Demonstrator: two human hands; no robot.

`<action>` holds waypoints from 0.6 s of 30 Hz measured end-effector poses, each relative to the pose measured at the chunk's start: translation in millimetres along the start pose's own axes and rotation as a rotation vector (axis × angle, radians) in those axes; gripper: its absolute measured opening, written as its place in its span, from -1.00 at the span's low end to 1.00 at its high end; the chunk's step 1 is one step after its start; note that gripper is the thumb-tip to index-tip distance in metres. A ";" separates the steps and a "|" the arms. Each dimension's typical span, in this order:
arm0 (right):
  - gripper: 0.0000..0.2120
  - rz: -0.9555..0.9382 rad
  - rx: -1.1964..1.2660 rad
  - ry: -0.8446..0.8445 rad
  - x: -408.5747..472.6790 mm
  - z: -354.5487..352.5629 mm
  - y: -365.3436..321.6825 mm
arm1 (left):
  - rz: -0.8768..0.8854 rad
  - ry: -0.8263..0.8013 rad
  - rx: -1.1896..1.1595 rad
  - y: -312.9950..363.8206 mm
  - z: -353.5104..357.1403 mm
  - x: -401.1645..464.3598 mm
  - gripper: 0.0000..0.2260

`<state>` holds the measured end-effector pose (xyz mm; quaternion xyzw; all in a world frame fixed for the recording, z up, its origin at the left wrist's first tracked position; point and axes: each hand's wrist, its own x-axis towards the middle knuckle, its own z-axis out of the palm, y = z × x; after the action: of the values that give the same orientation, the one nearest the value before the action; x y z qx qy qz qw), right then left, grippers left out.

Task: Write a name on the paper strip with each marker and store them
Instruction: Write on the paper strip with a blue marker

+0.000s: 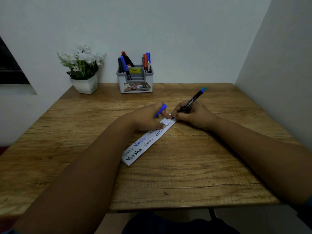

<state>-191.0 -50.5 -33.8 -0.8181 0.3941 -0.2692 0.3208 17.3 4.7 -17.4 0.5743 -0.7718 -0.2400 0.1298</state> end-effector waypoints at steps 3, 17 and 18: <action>-0.95 -0.002 0.011 0.016 -0.2 -0.5 -0.6 | -0.011 -0.002 0.009 0.3 0.2 -0.1 -0.67; -0.95 0.002 -0.026 0.031 1.3 -1.8 1.6 | -0.022 -0.013 0.037 2.3 -0.2 -1.4 -0.67; -0.95 0.009 -0.010 0.038 1.0 -2.1 1.8 | -0.022 -0.014 0.039 2.4 -0.3 -1.4 -0.67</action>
<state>-192.7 -52.8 -33.6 -0.8126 0.4054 -0.2812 0.3102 15.8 6.5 -15.8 0.5836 -0.7708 -0.2305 0.1107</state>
